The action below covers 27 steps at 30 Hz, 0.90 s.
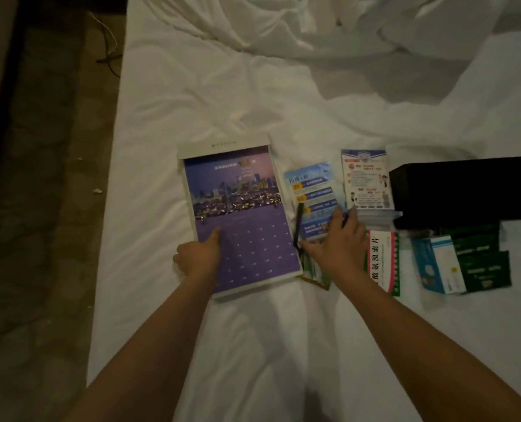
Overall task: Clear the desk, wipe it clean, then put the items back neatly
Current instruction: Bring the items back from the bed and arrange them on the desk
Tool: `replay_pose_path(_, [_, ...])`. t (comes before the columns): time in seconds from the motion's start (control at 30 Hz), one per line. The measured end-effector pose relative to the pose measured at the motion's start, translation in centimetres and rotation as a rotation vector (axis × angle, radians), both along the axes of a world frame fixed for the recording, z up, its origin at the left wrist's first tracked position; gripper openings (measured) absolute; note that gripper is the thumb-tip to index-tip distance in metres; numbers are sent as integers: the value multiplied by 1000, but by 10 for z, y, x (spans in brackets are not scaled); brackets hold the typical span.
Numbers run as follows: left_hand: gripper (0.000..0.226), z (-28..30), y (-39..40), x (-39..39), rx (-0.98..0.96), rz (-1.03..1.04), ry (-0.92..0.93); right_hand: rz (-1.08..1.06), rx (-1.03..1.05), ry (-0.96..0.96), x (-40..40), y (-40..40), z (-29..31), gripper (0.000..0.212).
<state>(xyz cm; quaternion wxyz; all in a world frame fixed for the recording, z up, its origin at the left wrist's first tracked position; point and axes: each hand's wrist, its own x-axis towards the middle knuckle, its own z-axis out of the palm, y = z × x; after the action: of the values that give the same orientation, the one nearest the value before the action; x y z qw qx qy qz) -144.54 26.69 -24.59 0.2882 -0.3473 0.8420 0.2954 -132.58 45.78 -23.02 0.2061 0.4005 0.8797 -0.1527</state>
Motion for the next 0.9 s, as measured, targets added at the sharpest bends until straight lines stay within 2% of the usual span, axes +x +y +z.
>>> replay_pose_path(0.07, [89,1,8,4,74,94,59,-2,-11,43,1,-1,-2,104])
replay_pose_path(0.13, [77,6,13,8,105,97,131,-29,-34,92,1,-3,-3,103])
replay_pose_path(0.23, [58,18,12,11,83,-23,240,-79,-56,178,3,-8,3,104])
replay_pose_path(0.43, [56,51,-9,8,13,-198,360,-172,-60,339,19,-4,31,109])
replay_pose_path(0.67, [51,135,-45,15,69,-224,454,-227,16,477,46,-16,100,103])
replay_pose_path(0.9, [52,224,-23,37,237,-282,497,-254,16,518,97,-37,189,103])
